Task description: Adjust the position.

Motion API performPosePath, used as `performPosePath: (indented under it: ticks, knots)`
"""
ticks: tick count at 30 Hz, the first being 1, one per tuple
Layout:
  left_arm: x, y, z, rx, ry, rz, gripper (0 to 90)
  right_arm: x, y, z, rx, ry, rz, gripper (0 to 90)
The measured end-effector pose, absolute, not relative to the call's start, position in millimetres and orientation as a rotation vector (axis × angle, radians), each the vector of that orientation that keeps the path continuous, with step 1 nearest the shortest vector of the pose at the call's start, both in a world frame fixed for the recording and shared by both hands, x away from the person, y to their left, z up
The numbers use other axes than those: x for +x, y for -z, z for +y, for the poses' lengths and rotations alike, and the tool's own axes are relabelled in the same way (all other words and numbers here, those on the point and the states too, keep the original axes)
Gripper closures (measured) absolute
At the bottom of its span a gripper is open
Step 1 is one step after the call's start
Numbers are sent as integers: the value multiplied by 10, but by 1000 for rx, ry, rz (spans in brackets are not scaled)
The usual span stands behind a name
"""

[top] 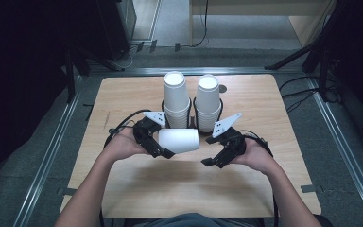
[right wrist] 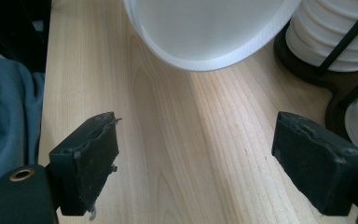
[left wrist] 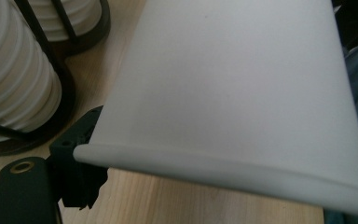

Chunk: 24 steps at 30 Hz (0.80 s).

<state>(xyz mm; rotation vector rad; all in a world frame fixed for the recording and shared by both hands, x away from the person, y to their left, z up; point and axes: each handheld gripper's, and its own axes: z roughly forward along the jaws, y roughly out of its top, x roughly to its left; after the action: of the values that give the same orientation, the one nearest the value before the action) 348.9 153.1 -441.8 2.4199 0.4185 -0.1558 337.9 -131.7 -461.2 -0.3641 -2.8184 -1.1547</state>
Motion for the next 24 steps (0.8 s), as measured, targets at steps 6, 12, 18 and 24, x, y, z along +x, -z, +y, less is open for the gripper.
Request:
performPosePath:
  ticks: [6,12,18,24]
  knots:
    - [3513,4421,1416,2498,179,380,125,3405,4623,-1287,-370,1139,-2834,147]
    - [3579,4402,1346,2507,209,328,125,3410,4594,-1265,-373,1141,-2831,147]
    - [3592,4435,1258,2564,179,315,120,3435,4586,-1256,-371,1145,-2840,147]
    - [3582,4523,1183,2599,199,318,121,3450,4577,-1264,-368,1158,-2837,147]
